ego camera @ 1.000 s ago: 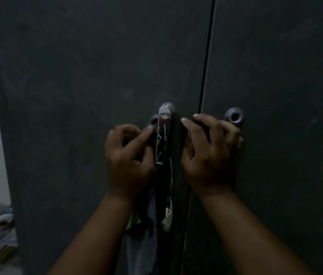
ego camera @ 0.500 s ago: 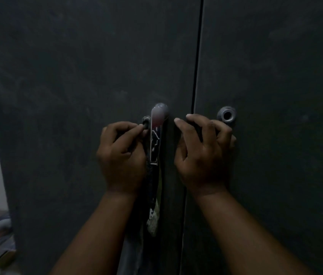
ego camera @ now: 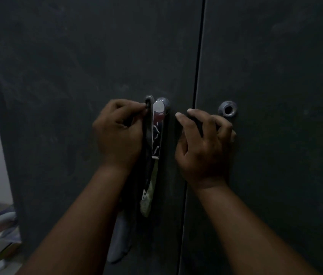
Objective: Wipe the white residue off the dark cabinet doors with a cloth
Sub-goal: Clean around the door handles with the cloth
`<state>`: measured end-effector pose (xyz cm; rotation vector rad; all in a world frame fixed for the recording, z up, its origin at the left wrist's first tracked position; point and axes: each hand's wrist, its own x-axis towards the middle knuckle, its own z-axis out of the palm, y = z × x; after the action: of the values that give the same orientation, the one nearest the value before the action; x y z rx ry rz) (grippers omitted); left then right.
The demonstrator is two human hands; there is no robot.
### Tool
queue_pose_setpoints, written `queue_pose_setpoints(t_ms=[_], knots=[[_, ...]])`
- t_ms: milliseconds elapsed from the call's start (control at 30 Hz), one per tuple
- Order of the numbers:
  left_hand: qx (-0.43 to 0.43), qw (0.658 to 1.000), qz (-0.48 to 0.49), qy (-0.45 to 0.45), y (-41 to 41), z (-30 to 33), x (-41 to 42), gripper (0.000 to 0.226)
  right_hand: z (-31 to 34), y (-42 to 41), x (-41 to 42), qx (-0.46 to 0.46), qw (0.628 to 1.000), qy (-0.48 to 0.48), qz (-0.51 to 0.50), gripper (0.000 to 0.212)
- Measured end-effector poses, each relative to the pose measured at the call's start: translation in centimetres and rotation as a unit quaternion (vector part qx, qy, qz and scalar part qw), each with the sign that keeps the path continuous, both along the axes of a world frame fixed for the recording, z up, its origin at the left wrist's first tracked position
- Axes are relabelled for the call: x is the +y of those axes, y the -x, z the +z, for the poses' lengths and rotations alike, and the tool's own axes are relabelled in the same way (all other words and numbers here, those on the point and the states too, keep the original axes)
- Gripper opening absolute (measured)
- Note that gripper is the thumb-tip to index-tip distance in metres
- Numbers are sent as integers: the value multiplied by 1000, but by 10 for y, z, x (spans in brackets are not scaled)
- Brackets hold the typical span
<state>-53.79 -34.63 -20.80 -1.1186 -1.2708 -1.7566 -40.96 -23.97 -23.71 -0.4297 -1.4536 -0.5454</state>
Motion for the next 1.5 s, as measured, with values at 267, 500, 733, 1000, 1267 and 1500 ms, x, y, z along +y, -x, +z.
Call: queue_pose_setpoints(t_ms=[267, 500, 733, 1000, 1267, 1500], knots=[[128, 988, 59, 60, 3, -71, -9, 18, -1, 1, 3, 7, 1000, -6, -5, 32], [-134, 990, -34, -35, -8, -18, -16, 4, 0, 1, 1, 4, 1000, -5, 1, 33], [108, 994, 1, -26, -38, -46, -1, 9, -1, 0, 2, -4, 1000, 0, 2, 31], [146, 989, 13, 33, -26, -98, 2, 9, -1, 2, 3, 2, 1000, -4, -3, 31], [104, 993, 57, -18, -34, -80, -3, 9, -2, 1, 3, 12, 1000, -11, -4, 30], [57, 998, 19, -22, -24, 7, -10, 3, -1, 0, 1, 2, 1000, -6, 2, 31]])
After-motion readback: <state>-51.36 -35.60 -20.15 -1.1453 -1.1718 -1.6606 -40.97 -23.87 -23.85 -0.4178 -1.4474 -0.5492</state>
